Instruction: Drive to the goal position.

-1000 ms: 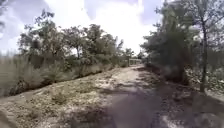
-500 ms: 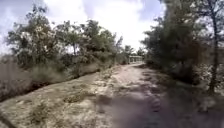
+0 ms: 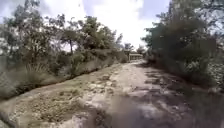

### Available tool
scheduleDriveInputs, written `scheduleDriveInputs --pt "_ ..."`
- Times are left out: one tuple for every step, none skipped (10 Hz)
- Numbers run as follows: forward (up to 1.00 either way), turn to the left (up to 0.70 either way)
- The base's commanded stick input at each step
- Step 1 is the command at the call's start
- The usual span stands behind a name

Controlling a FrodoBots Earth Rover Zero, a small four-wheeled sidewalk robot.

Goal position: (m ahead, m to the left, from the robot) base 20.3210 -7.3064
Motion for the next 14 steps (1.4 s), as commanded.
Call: scheduleDriveInputs --pt "0.85 0.0" --pt "0.85 0.0" --pt "0.85 0.0" --pt "0.85 0.0" --pt "0.85 -0.32" --pt "0.85 -0.21" --pt "0.85 0.0" --pt "0.85 0.0" --pt "0.85 0.0" --pt "0.85 0.0" --pt "0.85 0.0" --pt "0.85 0.0" --pt "0.85 0.0" --pt "0.85 0.0"
